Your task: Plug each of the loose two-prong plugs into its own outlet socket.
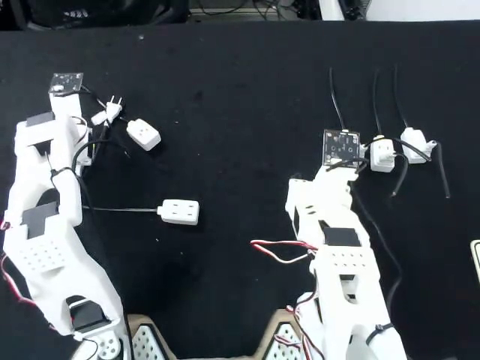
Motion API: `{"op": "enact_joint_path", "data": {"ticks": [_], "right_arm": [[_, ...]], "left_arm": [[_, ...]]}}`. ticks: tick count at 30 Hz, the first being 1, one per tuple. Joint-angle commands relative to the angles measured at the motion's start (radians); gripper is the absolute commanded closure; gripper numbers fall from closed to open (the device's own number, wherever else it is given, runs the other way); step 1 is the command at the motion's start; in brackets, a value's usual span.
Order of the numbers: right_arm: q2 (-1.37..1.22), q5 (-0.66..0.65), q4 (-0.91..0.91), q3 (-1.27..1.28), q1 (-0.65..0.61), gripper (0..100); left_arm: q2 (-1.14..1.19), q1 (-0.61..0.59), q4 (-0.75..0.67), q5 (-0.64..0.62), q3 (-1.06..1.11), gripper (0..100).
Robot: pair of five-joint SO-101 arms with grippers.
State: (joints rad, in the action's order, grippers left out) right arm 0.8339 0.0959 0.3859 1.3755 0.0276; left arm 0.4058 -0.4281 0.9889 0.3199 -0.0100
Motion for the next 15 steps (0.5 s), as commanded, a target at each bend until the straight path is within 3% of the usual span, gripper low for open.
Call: {"op": "enact_joint_path", "data": {"ticks": [1, 7, 15], "right_arm": [[0.027, 0.008, -0.021, -0.064, 0.011, 77.9], [0.027, 0.008, -0.021, -0.064, 0.011, 77.9], [0.027, 0.008, -0.021, -0.062, 0.011, 77.9]], "left_arm": [[-0.118, 0.012, 0.135, 0.003, -0.113, 96], [-0.288, 0.015, 0.279, 0.003, -0.165, 96], [-0.560, 0.013, 0.308, 0.003, -0.154, 96]]}}
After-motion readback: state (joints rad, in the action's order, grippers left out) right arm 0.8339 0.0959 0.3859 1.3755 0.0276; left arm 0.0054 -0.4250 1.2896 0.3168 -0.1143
